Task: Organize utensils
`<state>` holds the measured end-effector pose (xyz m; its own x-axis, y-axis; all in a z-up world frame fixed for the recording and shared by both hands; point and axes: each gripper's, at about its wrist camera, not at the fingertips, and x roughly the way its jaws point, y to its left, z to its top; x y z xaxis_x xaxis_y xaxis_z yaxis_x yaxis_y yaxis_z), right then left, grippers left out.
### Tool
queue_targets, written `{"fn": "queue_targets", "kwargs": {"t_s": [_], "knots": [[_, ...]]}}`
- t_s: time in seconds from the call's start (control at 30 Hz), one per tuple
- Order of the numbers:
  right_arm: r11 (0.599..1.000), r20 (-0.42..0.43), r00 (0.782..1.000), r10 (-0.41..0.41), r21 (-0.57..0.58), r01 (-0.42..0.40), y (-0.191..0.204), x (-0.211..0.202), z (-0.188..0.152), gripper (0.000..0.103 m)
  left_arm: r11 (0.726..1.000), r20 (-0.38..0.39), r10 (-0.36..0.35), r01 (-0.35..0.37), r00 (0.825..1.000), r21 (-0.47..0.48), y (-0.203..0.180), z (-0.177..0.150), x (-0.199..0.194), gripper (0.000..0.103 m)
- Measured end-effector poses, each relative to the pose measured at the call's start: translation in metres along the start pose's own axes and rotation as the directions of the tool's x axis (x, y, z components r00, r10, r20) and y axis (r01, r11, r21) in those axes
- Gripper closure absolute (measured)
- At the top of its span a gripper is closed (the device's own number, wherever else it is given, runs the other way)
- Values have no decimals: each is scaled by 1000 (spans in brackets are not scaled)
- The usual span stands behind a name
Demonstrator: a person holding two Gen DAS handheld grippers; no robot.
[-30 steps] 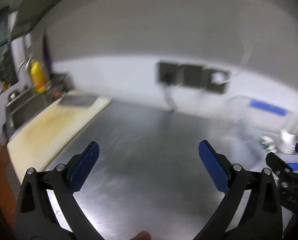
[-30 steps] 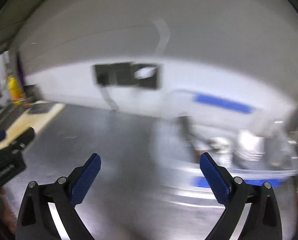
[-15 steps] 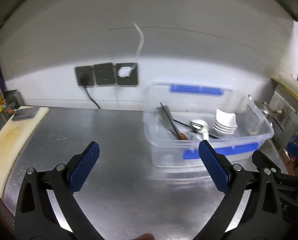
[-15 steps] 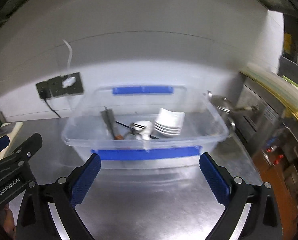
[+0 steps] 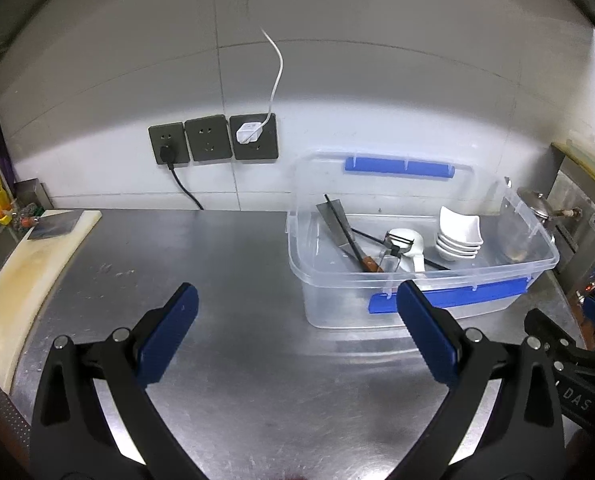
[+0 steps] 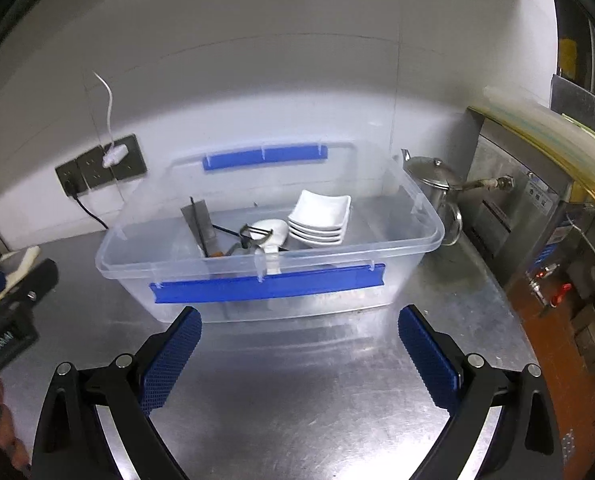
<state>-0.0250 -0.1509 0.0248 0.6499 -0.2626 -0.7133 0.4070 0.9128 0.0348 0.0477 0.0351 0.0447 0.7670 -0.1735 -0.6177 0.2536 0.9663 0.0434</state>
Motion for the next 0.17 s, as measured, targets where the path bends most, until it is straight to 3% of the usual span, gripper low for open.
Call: {"fn": "queue_targets", "kwargs": {"t_s": [0.17], "knots": [[1000, -4, 1000, -17, 12, 17, -2, 1, 1, 5, 1000, -17, -11, 11, 1000, 13, -2, -2, 2, 8]]}}
